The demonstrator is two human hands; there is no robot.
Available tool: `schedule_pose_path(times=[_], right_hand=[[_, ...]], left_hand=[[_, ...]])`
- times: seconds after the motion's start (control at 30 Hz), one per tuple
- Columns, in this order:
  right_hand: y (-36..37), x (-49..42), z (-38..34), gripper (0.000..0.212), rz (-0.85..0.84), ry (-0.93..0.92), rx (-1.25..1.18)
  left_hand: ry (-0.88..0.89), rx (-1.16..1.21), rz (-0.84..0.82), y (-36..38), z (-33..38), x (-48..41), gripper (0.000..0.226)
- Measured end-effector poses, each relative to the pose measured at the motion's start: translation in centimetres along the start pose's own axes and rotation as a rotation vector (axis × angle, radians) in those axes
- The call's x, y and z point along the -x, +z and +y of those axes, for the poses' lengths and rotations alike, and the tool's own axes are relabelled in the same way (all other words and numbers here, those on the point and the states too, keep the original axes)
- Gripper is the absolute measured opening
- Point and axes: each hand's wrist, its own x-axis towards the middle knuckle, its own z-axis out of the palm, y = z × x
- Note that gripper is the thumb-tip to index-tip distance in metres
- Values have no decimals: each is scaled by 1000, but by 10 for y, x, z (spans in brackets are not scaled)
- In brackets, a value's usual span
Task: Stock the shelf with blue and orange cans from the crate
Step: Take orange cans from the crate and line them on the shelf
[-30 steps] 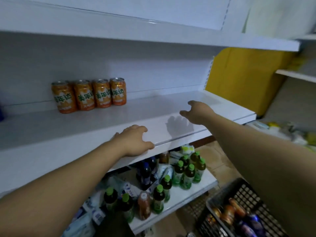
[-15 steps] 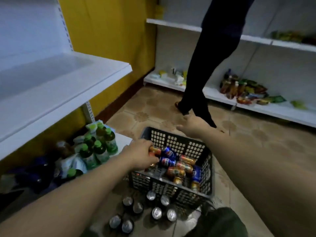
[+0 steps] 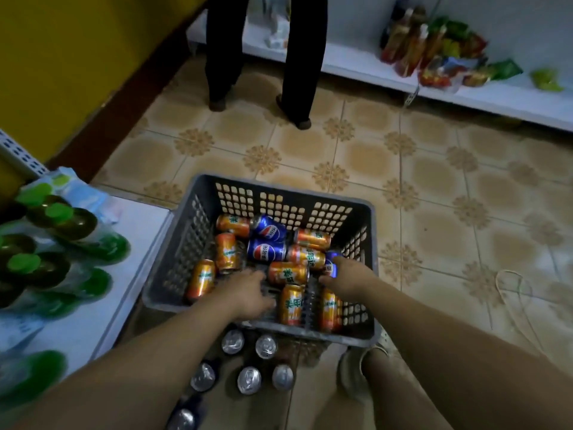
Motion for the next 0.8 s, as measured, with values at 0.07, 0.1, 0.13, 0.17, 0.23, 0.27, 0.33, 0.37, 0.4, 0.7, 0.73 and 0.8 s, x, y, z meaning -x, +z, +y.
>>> schedule_pose_path(times=[0.07, 0.1, 0.13, 0.17, 0.23, 0.27, 0.33, 0.37, 0.4, 0.7, 0.73, 0.8], right_hand=[[10, -31, 6, 56, -37, 19, -16], [15, -48, 9, 56, -48, 28, -36], [22, -65, 11, 54, -59, 38, -70], [29, -82, 12, 52, -68, 45, -104], [45, -116, 14, 50, -86, 53, -142], [54, -132, 15, 52, -94, 51, -155], [70, -161, 14, 63, -106, 39, -173], [81, -177, 13, 71, -123, 30, -167], [90, -188, 13, 77, -138, 19, -152], [117, -206, 3, 69, 25, -126, 2], [110, -200, -1, 70, 38, -129, -55], [95, -184, -9, 70, 87, -135, -191]], left_hand=[[5, 11, -21, 7, -2, -34, 72], [5, 27, -30, 10, -4, -50, 72], [2, 48, -39, 13, -6, -66, 72], [-5, 65, -45, 16, -9, -81, 71], [-17, 92, -51, 24, -15, -111, 71], [-23, 105, -55, 28, -19, -125, 71], [-28, 146, -60, 37, -27, -151, 72], [-37, 172, -69, 43, -33, -165, 72], [-40, 187, -72, 47, -37, -174, 72], [-72, 274, -111, 69, -62, -192, 78], [-73, 286, -103, 66, -61, -188, 79], [-58, 313, -77, 56, -56, -177, 82]])
